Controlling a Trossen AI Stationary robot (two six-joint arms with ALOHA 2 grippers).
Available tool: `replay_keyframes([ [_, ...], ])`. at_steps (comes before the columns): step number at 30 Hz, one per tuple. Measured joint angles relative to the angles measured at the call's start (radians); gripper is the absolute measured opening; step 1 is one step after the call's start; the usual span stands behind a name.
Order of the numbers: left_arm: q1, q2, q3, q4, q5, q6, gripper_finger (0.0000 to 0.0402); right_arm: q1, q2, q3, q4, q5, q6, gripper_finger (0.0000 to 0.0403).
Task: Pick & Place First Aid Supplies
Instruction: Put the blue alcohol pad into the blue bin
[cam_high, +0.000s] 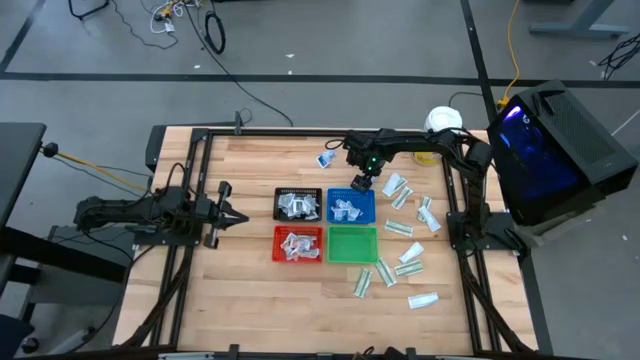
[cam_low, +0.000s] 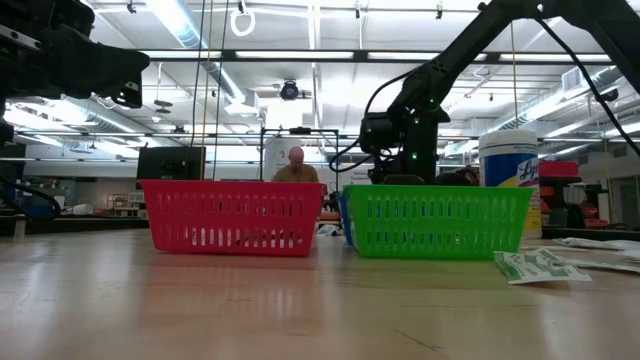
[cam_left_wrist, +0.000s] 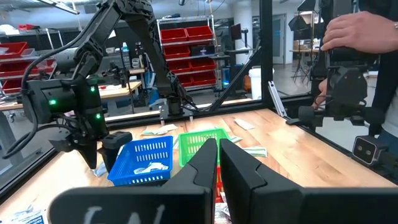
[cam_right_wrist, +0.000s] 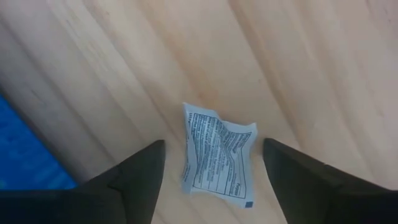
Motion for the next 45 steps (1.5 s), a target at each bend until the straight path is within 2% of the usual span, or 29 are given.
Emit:
replay_keyframes([
  [14, 0.000, 0.000, 0.000, 0.000, 0.000, 0.000, 0.0025, 0.000, 0.002, -0.002, 0.014, 0.016, 0.010, 0.0189],
  [25, 0.000, 0.000, 0.000, 0.000, 0.000, 0.000, 0.0025, 0.001, 0.004, -0.003, 0.020, 0.016, 0.010, 0.0182],
  [35, 0.000, 0.000, 0.000, 0.000, 0.000, 0.000, 0.0025, 0.001, -0.001, -0.004, 0.015, 0.016, 0.010, 0.0144],
  [45, 0.000, 0.000, 0.000, 0.000, 0.000, 0.000, 0.0025, 0.000, -0.087, -0.008, 0.040, 0.022, -0.001, 0.0151],
])
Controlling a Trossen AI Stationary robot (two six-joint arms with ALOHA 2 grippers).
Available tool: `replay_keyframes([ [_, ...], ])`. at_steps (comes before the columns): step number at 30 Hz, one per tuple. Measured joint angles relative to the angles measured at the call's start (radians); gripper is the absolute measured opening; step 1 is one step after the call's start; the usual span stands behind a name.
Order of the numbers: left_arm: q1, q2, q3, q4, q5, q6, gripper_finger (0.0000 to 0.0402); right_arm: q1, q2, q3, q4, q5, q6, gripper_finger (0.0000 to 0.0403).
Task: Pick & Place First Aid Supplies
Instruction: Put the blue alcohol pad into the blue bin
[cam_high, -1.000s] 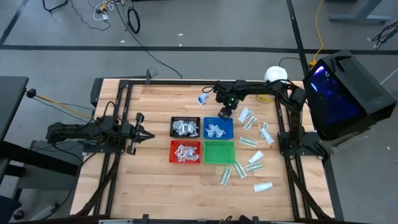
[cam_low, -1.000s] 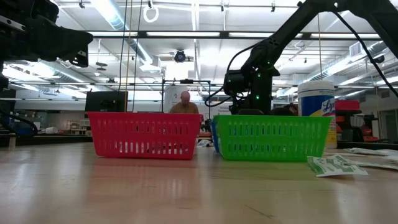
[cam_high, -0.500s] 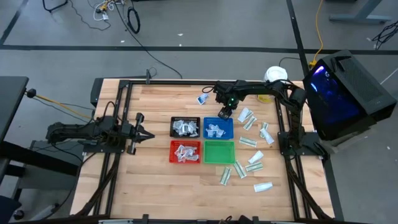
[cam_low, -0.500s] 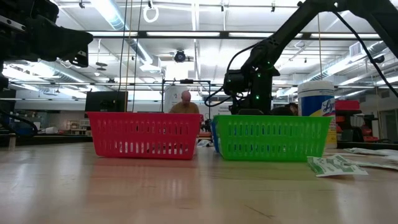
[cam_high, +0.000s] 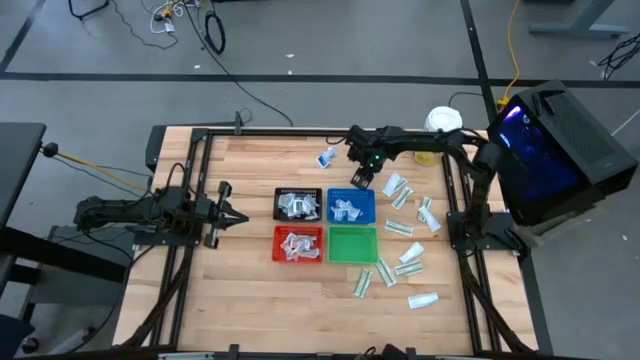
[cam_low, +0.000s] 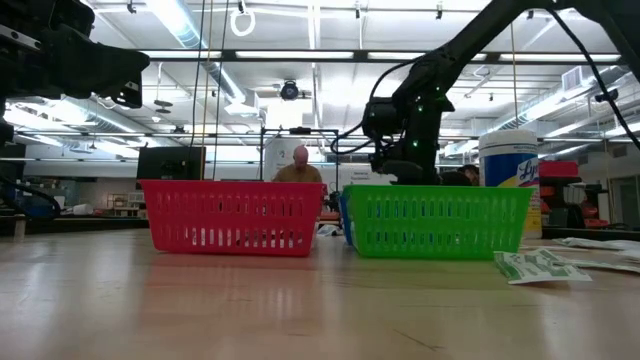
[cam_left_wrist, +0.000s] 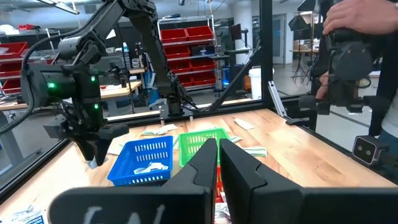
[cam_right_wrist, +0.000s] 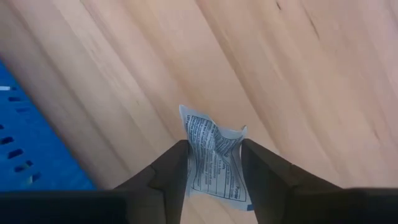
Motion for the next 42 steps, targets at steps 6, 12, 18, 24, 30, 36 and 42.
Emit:
replay_keyframes([
  [6, 0.000, 0.000, 0.000, 0.000, 0.000, 0.000, 0.0025, 0.002, -0.064, 0.000, 0.001, -0.041, 0.000, 0.0148],
  [12, 0.000, 0.000, 0.000, 0.000, 0.000, 0.000, 0.0025, 0.029, -0.148, 0.002, 0.012, -0.130, -0.043, 0.0148],
  [18, 0.000, 0.000, 0.000, 0.000, 0.000, 0.000, 0.0025, 0.078, -0.208, 0.003, 0.022, -0.199, -0.144, 0.0148],
  [24, 0.000, 0.000, 0.000, 0.000, 0.000, 0.000, 0.0025, 0.141, -0.220, 0.003, 0.054, -0.206, -0.155, 0.0148],
  [30, 0.000, 0.000, 0.000, 0.000, 0.000, 0.000, 0.0025, 0.209, -0.220, 0.003, 0.109, -0.206, -0.154, 0.0148],
  [36, 0.000, 0.000, 0.000, 0.000, 0.000, 0.000, 0.0025, 0.280, -0.211, -0.001, 0.167, -0.205, -0.154, 0.0148],
  [42, 0.000, 0.000, 0.000, 0.000, 0.000, 0.000, 0.0025, 0.339, -0.204, -0.065, 0.250, -0.108, -0.148, 0.0148],
])
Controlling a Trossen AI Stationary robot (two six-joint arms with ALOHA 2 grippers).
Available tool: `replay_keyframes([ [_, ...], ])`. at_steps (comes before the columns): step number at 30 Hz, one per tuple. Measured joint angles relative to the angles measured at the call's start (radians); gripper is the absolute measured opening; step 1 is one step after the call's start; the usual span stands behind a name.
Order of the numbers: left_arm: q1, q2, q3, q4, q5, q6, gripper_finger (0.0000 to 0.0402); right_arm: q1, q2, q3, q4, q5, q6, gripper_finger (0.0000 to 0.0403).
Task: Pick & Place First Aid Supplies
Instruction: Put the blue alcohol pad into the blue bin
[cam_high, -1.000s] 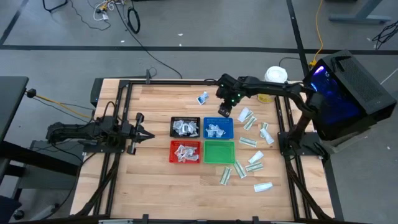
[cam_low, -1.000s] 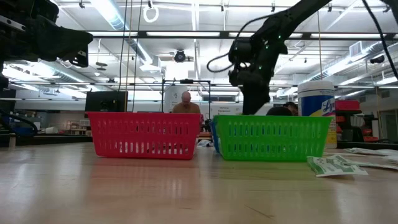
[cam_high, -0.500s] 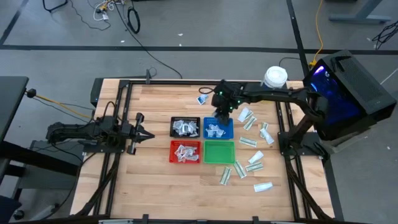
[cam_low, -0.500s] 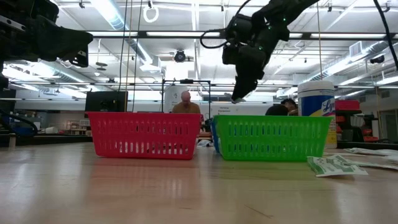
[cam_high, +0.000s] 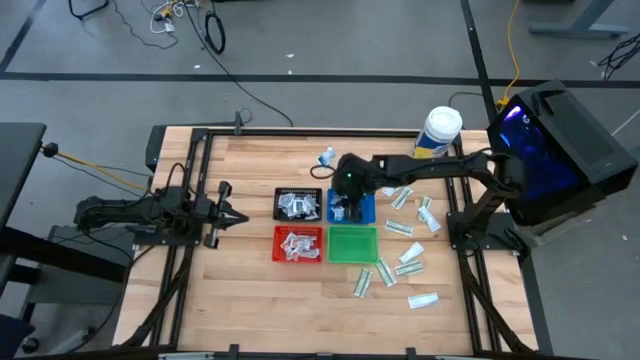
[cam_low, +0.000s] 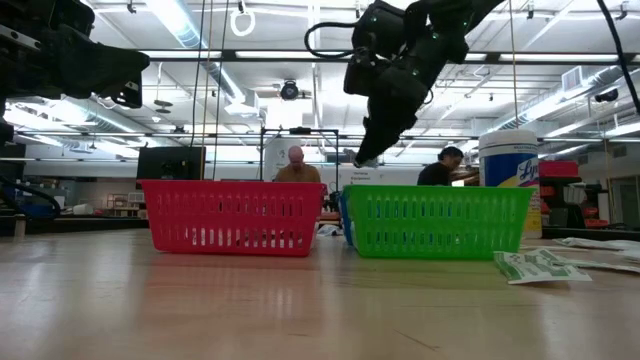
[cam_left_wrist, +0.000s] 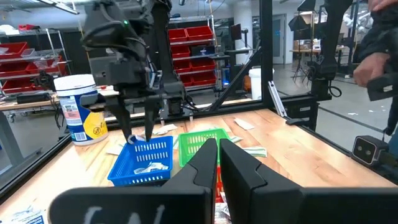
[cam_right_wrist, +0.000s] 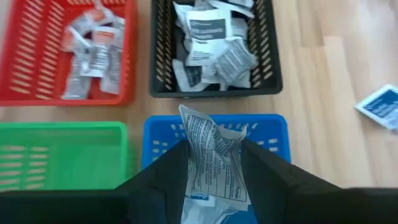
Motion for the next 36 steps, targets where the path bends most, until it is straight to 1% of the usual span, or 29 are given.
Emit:
replay_keyframes([
  [3, 0.000, 0.000, 0.000, 0.000, 0.000, 0.000, 0.0025, 0.020, 0.000, -0.034, -0.004, 0.074, 0.000, 0.0148],
  [6, 0.000, 0.000, 0.000, 0.000, 0.000, 0.000, 0.0025, 0.030, 0.000, -0.056, -0.003, 0.109, 0.013, 0.0148],
  [12, 0.000, 0.000, 0.000, 0.000, 0.000, 0.000, 0.0025, 0.032, 0.000, -0.067, -0.002, 0.107, 0.079, 0.0148],
  [23, 0.000, 0.000, 0.000, 0.000, 0.000, 0.000, 0.0025, 0.031, 0.000, -0.067, -0.026, 0.093, 0.079, 0.0151],
  [26, 0.000, 0.000, 0.000, 0.000, 0.000, 0.000, 0.0025, 0.031, 0.000, -0.067, -0.055, 0.066, 0.080, 0.0168],
  [31, 0.000, 0.000, 0.000, 0.000, 0.000, 0.000, 0.0025, 0.031, 0.000, -0.067, -0.068, 0.058, 0.100, 0.0216],
  [36, 0.000, 0.000, 0.000, 0.000, 0.000, 0.000, 0.0025, 0.028, 0.000, -0.067, -0.090, -0.002, 0.151, 0.0252],
])
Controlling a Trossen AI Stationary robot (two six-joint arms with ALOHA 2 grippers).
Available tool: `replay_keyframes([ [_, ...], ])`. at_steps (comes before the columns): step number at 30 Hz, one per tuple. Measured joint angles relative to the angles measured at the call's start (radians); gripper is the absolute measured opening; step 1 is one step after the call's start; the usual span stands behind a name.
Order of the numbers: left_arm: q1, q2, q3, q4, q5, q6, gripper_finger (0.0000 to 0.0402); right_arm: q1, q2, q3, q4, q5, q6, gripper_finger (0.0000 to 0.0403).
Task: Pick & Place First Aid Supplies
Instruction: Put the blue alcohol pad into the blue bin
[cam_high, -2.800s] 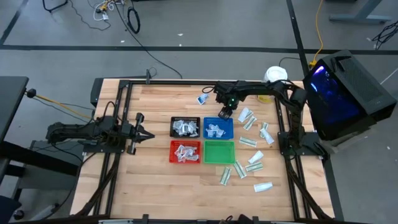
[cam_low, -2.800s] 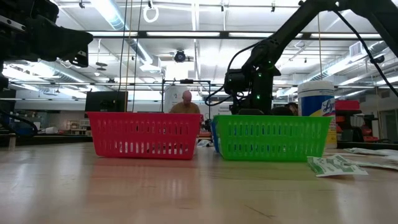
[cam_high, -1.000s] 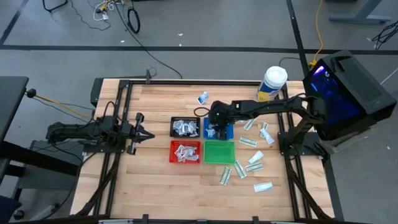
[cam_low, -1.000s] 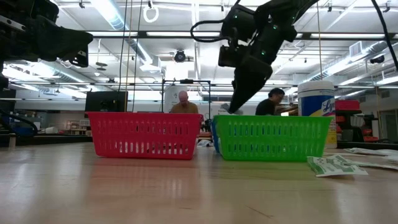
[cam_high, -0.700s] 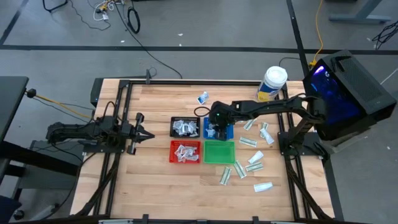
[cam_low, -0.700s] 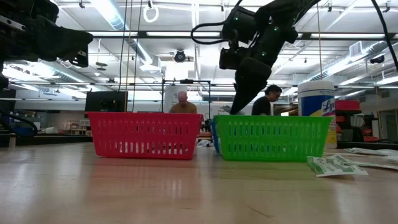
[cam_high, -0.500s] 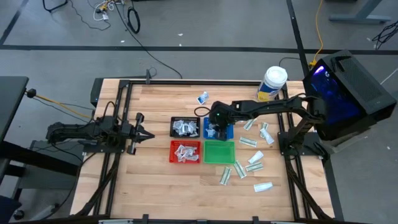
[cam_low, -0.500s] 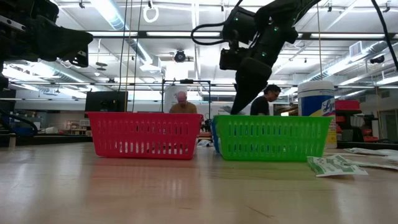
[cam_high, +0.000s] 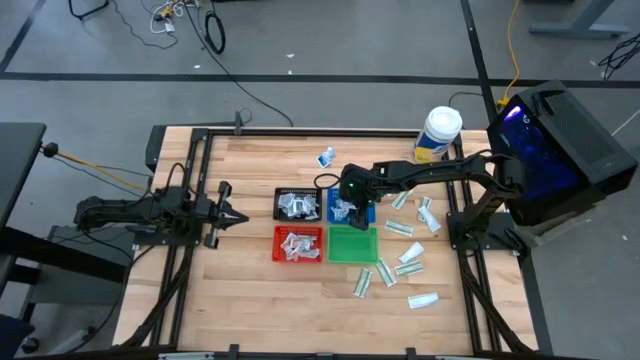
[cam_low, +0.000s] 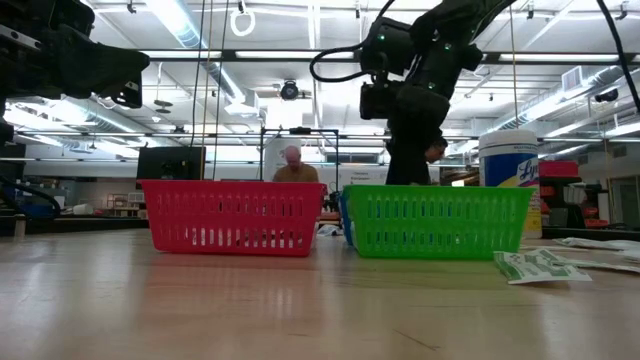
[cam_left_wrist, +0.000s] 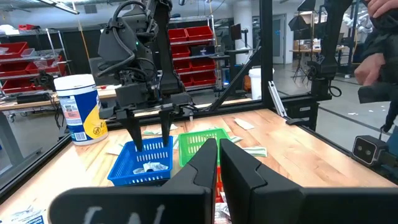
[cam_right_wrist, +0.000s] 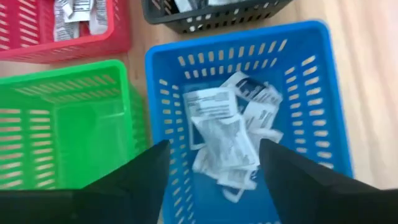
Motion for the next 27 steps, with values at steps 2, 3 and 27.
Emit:
replay_keyframes([
  [2, 0.000, 0.000, 0.000, 0.000, 0.000, 0.000, 0.0025, -0.001, -0.005, 0.000, -0.014, -0.008, 0.009, 0.0259],
  [3, 0.000, 0.000, 0.000, 0.000, 0.000, 0.000, 0.0025, -0.003, -0.008, 0.002, -0.021, -0.008, 0.007, 0.0262],
  [27, 0.000, 0.000, 0.000, 0.000, 0.000, 0.000, 0.0025, -0.236, 0.034, 0.352, -0.146, 0.019, 0.001, 0.0263],
])
